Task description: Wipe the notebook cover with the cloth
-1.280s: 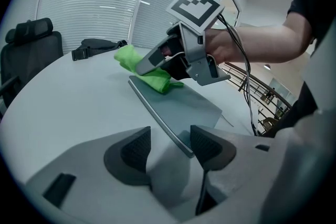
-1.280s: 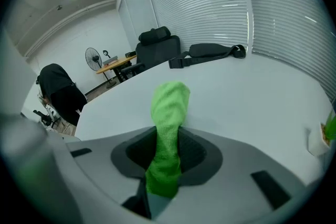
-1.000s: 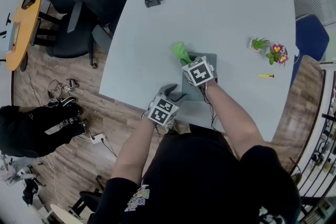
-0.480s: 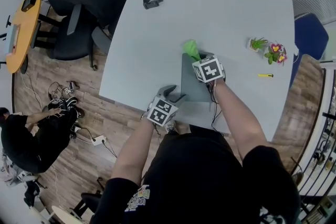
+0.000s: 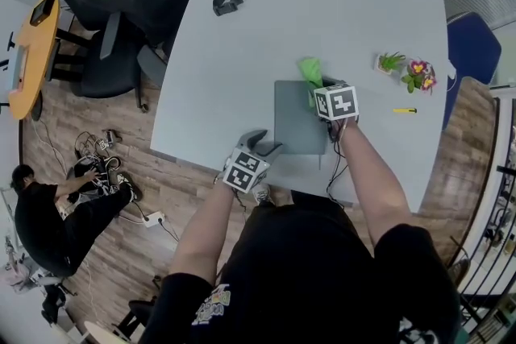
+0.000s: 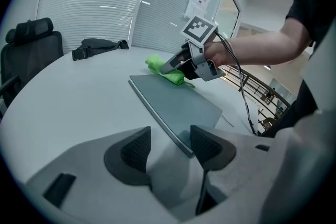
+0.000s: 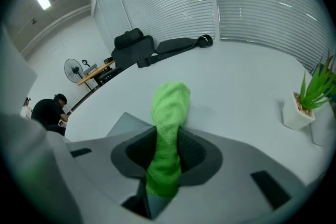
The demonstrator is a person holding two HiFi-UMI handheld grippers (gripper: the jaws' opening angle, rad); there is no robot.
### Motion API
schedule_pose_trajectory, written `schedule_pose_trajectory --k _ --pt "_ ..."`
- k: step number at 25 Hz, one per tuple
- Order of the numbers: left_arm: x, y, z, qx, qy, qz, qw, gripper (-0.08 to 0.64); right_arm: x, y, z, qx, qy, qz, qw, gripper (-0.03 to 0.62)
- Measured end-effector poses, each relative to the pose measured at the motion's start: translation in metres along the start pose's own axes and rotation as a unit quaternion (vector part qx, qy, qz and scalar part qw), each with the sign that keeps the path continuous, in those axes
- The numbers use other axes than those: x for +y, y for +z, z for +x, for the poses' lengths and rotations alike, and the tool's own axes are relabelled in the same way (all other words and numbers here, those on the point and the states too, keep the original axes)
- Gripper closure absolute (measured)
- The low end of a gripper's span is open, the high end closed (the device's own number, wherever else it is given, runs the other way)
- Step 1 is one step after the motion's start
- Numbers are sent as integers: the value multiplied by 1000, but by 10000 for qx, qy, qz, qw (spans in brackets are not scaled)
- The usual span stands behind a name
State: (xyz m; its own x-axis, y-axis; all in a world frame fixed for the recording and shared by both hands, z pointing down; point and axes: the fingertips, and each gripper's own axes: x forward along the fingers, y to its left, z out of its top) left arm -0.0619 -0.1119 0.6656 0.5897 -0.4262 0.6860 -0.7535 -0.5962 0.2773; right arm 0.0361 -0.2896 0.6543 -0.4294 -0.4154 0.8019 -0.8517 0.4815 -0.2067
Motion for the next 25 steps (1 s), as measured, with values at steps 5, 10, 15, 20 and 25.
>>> schedule_pose_trajectory --k 5,10,15,20,25 --pt "0 1 1 -20 -3 13 10000 322 -18 -5 -9 -95 -139 272 9995 482" --pt "0 2 -1 8 -24 1 10000 322 -34 -12 -19 -67 -341 407 9986 482" --pt "0 1 -4 -60 22 25 10000 322 -38 -21 -33 -136 -420 491 9978 482" --pt "2 4 -5 -216 -9 -61 9997 322 -36 -27 -54 -373 -420 605 9966 482" --pt "6 27 -25 -746 68 -139 9971 324 -12 -19 -81 -1080 -83 483 9929 482"
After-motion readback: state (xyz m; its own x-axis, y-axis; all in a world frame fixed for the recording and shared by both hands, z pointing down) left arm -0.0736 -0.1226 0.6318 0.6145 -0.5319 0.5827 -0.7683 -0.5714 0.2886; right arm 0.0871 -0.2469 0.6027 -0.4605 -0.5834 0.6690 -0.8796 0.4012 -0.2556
